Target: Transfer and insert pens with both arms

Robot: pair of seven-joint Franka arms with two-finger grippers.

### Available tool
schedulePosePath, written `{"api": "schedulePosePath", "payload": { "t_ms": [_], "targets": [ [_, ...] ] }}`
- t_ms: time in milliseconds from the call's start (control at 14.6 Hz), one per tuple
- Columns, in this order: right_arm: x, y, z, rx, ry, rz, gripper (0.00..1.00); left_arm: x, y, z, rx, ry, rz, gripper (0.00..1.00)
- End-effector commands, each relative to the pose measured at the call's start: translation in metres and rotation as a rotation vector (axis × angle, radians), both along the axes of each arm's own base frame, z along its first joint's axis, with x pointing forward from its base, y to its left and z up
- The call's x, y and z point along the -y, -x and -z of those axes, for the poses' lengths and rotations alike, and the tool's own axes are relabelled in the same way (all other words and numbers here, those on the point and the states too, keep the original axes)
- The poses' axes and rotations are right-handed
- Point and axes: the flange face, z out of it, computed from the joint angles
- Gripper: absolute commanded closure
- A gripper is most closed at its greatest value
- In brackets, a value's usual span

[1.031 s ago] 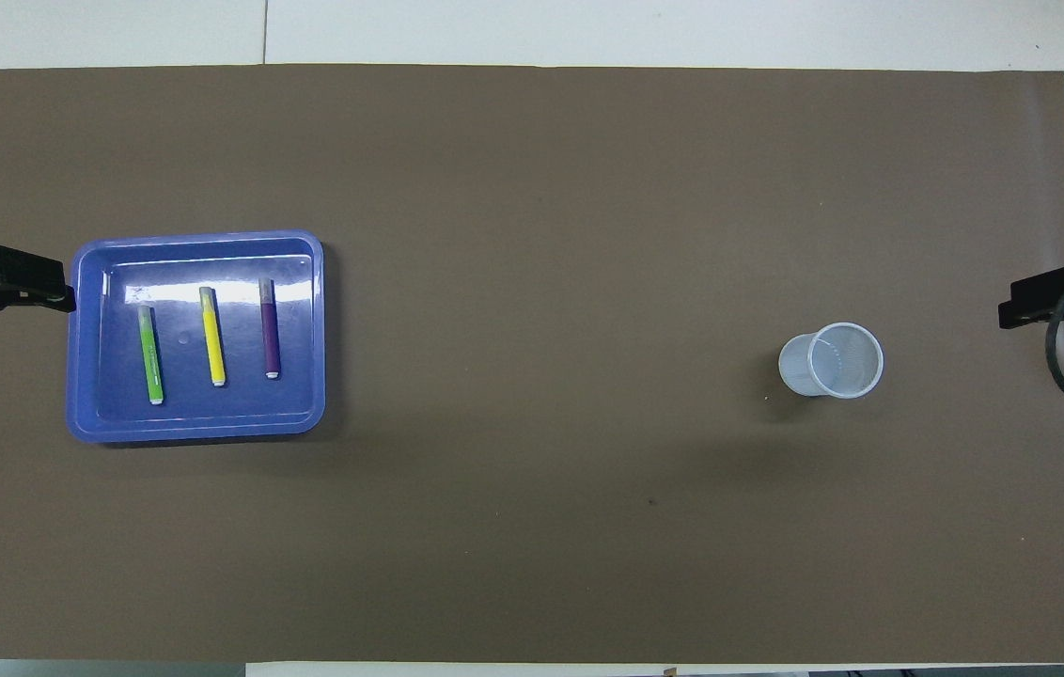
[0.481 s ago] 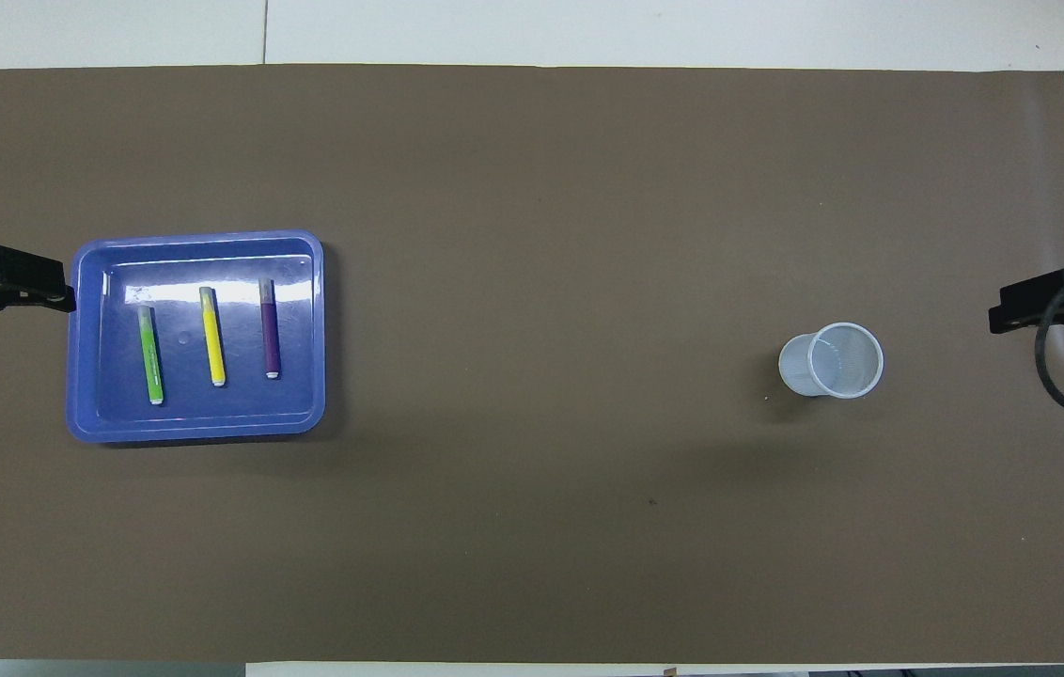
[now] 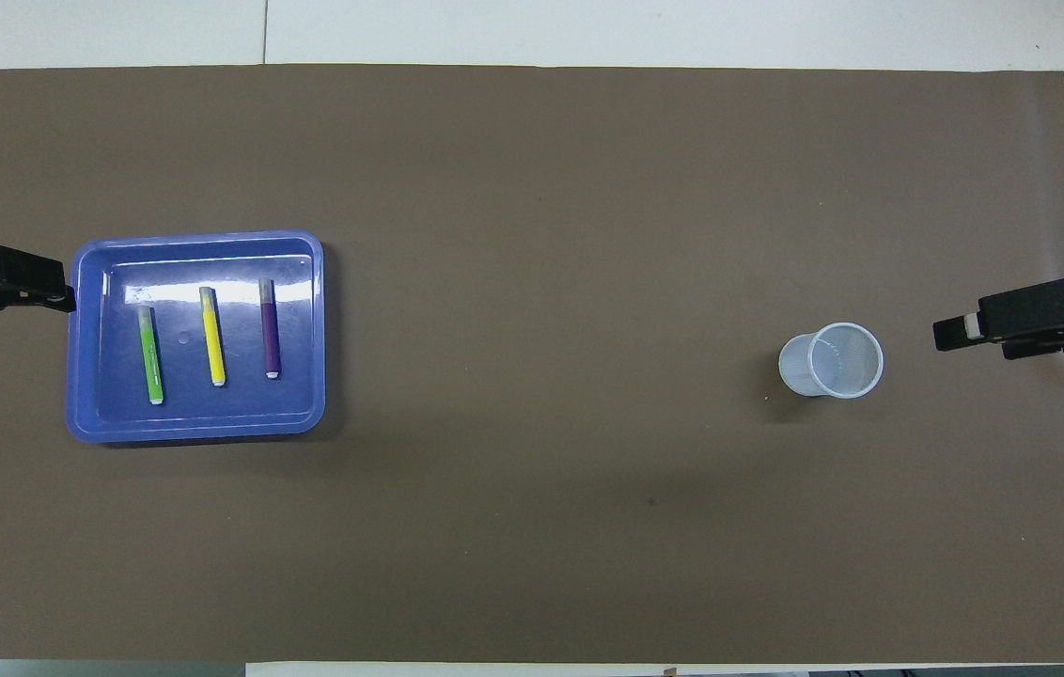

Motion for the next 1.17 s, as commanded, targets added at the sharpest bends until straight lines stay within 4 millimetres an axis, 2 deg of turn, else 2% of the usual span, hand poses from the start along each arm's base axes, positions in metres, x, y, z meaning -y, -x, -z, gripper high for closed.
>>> {"api": "schedulePosePath", "payload": {
  "t_ms": [0, 137, 206, 412, 687, 824, 893, 962, 1099],
  "targets": [
    [-0.027, 0.031, 0.025, -0.1, -0.096, 0.06, 0.0, -0.001, 0.004, -0.004, 0.001, 0.012, -0.003, 0.0],
    [-0.031, 0.027, 0.023, -0.072, -0.123, 0.091, 0.0, -0.002, 0.004, -0.004, 0.001, 0.013, -0.004, 0.0],
    [-0.042, 0.022, 0.024, -0.041, -0.126, 0.111, 0.0, -0.002, 0.004, -0.004, 0.001, 0.012, -0.004, 0.0],
    [-0.066, 0.022, 0.041, -0.05, -0.217, 0.15, 0.0, -0.001, 0.005, -0.004, 0.0, 0.012, -0.002, 0.0],
    [-0.067, 0.019, 0.044, -0.029, -0.227, 0.179, 0.0, 0.001, 0.005, -0.004, -0.002, 0.012, 0.001, 0.0],
    [-0.066, 0.012, 0.044, -0.016, -0.267, 0.252, 0.0, 0.006, 0.006, -0.005, 0.0, 0.012, 0.01, 0.0],
    [-0.069, 0.011, 0.048, -0.017, -0.27, 0.261, 0.0, 0.006, 0.006, -0.005, 0.001, 0.012, 0.008, 0.0],
    [-0.08, 0.011, 0.049, -0.021, -0.284, 0.248, 0.0, 0.007, 0.006, -0.005, 0.001, 0.012, 0.008, 0.0],
    [-0.083, 0.009, 0.049, -0.013, -0.291, 0.258, 0.0, 0.006, 0.007, -0.003, -0.003, 0.012, 0.008, 0.0]
  ]
}}
